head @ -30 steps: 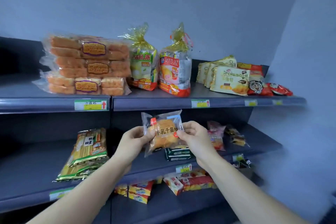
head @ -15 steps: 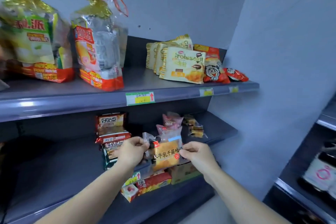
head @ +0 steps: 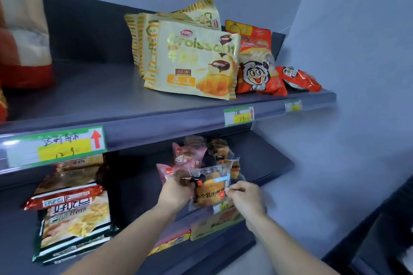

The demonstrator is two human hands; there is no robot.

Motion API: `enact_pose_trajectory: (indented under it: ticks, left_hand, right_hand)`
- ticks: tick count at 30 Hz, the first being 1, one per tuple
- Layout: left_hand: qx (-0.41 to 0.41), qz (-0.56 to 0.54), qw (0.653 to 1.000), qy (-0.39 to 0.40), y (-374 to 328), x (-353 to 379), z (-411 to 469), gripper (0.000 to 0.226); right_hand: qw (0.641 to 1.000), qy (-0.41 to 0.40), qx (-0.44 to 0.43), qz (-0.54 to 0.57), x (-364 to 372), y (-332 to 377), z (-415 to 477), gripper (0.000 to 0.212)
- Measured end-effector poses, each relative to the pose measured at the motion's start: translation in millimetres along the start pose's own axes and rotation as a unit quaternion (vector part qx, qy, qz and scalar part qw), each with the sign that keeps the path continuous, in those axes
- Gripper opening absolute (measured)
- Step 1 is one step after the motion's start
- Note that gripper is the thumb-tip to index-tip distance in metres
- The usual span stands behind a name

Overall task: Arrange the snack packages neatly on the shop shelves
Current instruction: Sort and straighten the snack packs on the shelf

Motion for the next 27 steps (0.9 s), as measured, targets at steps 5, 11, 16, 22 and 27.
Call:
enact_pose_trajectory:
  ticks: [5, 11, 16, 22, 27]
  left_hand:
    - [-0.005, 0.11, 0.994, -0.02, 8.8, 48.0, 47.4, 0.03]
    - [-0.031, 0.225, 0.973, -0.039, 22.8, 90.2, 89.0, 0.046]
    - [-0.034, 0.268, 0.963, 0.022, 35.8, 117.3, 104.9, 0.056]
    - [-0.042, 0.295, 0.954, 0.027, 34.8, 120.1, 112.5, 0.065]
    - [-0.011, 0.309, 0.951, 0.016, 35.4, 116.3, 102.2, 0.047]
  right_hand:
    - [0.999, 0.029, 0.026, -0.011, 6.6, -27.2, 79.0, 0.015]
    - [0.996, 0.043, 0.081, -0.014, 16.3, -62.1, 155.1, 0.009]
    - [0.995, 0.044, 0.09, -0.014, 31.3, -80.3, 192.1, 0.005]
    - [0.995, 0.084, 0.057, -0.025, 46.0, -82.5, 212.5, 0.007]
    - [0.993, 0.084, 0.019, -0.076, 48.4, -75.7, 204.1, 0.022]
Point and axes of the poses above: each hand's wrist, its own z-axis towards the middle knuckle, its own x-axis out of the palm, y = z × x, the point moved 6 cm from there along z, towards the middle knuckle, and after that the axes turned 9 degrees about z, right-handed, at the moved point
